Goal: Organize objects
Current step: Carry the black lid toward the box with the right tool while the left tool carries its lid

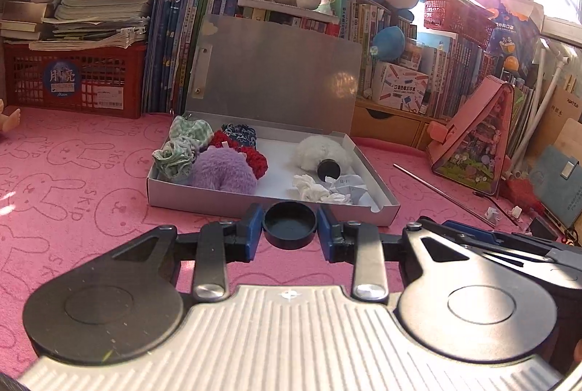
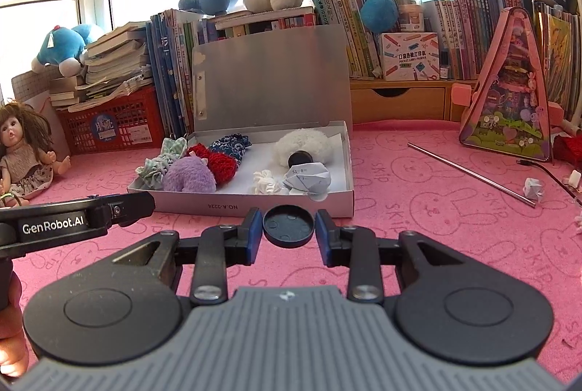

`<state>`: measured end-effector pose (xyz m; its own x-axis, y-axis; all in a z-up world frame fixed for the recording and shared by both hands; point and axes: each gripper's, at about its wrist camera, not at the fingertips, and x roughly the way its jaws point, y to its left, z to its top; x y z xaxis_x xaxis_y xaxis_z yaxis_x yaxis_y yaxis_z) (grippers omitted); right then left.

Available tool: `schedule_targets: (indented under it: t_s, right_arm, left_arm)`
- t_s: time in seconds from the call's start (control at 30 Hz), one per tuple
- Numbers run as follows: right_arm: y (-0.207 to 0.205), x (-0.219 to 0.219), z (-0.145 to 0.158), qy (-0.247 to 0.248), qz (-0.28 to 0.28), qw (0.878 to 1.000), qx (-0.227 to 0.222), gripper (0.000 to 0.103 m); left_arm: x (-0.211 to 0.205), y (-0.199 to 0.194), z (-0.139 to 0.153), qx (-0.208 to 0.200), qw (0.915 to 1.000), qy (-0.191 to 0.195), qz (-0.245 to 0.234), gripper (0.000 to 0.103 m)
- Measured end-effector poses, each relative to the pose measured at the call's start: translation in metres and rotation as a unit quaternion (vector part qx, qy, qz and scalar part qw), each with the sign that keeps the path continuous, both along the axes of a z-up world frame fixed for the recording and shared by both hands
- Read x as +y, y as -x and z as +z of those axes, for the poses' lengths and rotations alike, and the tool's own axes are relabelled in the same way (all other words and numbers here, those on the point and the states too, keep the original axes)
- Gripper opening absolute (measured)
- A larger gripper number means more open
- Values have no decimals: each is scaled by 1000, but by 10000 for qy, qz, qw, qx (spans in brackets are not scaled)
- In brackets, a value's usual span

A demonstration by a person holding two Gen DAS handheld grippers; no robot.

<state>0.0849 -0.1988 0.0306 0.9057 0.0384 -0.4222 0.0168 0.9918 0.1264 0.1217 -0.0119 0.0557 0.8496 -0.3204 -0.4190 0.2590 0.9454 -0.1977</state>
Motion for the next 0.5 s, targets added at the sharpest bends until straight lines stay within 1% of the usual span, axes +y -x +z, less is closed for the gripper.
schedule_targets:
  t_s: [0.27, 0.5]
  right_arm:
    - [-24, -1, 12, 100, 36, 9998, -165, 37]
    - [-47, -4, 10, 127, 57, 9998, -104, 36]
  left_arm:
    - [-1, -35, 14, -117, 9998, -58, 177, 37]
    - [3, -66, 15, -35, 9993, -35, 376, 37]
